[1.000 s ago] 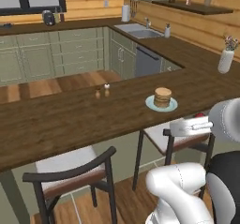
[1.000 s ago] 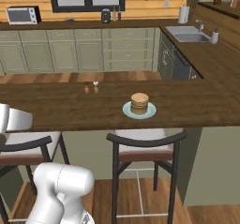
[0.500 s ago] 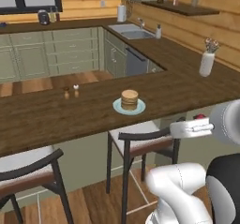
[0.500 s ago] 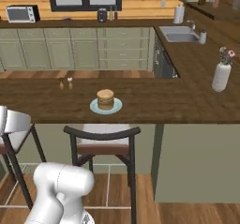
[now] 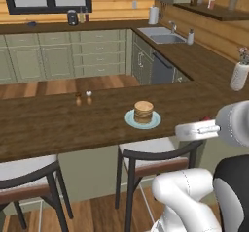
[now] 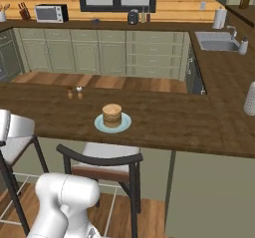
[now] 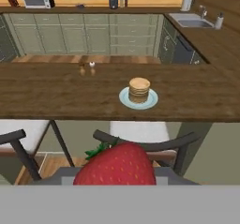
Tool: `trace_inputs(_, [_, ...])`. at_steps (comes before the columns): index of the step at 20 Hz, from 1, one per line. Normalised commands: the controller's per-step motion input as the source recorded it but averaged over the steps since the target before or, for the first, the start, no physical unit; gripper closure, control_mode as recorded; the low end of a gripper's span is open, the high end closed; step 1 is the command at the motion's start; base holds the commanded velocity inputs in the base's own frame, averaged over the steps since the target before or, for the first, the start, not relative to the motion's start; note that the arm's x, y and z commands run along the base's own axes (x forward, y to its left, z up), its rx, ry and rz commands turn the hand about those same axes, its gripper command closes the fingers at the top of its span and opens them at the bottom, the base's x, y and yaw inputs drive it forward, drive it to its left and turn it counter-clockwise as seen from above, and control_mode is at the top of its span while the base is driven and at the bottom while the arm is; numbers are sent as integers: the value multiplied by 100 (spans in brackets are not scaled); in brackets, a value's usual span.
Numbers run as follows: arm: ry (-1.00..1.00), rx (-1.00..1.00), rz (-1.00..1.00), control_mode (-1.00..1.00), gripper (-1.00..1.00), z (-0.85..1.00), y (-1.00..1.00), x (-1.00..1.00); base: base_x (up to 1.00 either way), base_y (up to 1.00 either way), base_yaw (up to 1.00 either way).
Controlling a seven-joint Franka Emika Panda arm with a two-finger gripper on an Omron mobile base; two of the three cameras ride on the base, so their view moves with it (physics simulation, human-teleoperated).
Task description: Take the strawberry from the fridge and place it on top of the pancake, located on the dining counter.
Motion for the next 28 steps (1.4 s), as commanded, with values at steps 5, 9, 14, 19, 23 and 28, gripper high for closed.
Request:
trace_inputs(5, [25,20,-4,-100,100,0,-25,80,20,-6,2])
trace_inputs(9, [42,17,-13,-100,100,-1,-16,100,0,0,0])
trace_inputs(14, [42,7,-8,-100,100,-24,-17,100,0,0,0])
trace_inputs(19, [21,0,-3,-100,100,-65,-9,77,0,0,0])
trace_inputs(23, [21,0,-1,-100,100,-49,-8,59,0,0,0])
trace_inputs(28, [18,0,0,-100,100,-41,-21,100,0,0,0])
